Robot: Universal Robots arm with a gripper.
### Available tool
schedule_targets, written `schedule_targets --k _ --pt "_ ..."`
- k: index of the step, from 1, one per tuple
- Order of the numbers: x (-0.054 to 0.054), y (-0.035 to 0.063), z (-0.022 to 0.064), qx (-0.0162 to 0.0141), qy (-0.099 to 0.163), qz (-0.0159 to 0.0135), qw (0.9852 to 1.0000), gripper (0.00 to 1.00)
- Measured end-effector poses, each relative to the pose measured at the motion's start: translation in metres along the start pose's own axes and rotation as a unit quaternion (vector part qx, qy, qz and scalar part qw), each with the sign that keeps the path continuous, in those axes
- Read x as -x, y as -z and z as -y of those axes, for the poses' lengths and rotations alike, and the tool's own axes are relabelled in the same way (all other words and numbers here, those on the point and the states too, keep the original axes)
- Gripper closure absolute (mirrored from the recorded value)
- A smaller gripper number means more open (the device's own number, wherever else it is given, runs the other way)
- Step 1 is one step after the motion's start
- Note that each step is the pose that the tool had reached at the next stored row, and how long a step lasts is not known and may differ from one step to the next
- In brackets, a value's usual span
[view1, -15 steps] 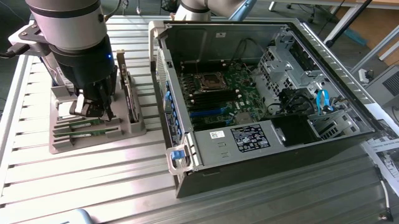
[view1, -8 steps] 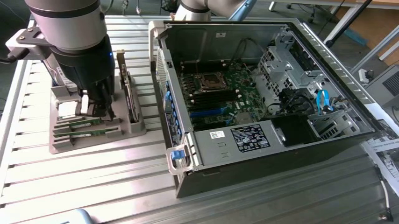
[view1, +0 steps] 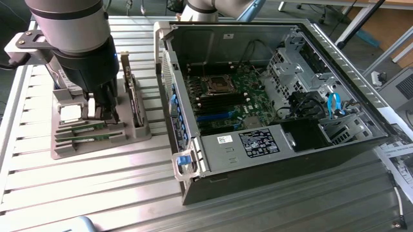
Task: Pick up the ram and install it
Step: 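Pick up the ram and move it above insertion slot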
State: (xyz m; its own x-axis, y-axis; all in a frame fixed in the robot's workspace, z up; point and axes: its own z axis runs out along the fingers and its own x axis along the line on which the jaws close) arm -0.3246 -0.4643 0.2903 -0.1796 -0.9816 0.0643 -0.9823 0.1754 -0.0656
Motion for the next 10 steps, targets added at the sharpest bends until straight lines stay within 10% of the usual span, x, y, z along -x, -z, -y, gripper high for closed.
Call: schedule_targets --k 10 --pt "0.0 -0.0002 0.0 -0.0011 0.036 0.0097 0.9993 0.89"
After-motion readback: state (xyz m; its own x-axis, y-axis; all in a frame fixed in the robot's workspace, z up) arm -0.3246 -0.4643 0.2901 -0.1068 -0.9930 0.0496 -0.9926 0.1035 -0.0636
